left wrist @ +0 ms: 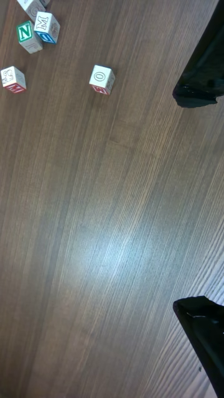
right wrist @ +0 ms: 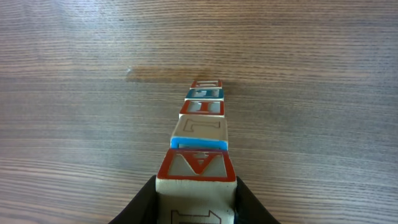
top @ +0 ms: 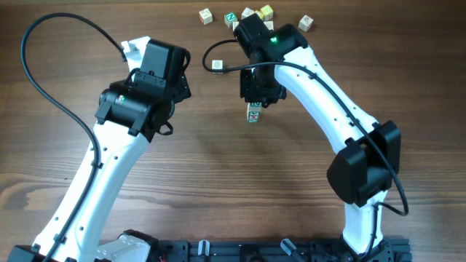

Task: Form a tower
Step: 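Lower the A block onto the tower top and open the right gripper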

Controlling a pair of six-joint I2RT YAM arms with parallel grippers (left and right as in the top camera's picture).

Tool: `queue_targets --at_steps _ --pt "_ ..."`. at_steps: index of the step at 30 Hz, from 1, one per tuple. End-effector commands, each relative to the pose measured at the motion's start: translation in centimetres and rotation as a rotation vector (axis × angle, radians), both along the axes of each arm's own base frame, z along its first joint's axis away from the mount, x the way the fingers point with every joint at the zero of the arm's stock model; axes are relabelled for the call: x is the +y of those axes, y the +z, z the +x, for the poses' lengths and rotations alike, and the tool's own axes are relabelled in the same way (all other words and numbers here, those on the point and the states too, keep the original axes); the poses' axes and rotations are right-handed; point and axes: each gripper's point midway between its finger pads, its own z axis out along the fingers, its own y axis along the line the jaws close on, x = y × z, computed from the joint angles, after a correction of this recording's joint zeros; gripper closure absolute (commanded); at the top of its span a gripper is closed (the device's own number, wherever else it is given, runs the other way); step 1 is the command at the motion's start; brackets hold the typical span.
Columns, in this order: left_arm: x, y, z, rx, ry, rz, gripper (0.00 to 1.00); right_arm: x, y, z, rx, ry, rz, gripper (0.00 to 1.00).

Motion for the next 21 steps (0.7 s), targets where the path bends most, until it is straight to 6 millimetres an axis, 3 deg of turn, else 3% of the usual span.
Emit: queue_targets --at_steps 1,21 --pt "0.20 0.24 0.02 -0.005 -0.002 0.006 0.00 0.05 -0.85 0.36 -0.004 -0.010 -0.020 0.78" --pt "0.20 0.24 0.02 -0.005 -0.002 0.006 0.00 -0.05 -0.86 0.43 -0.008 -0.013 -0.026 0.68"
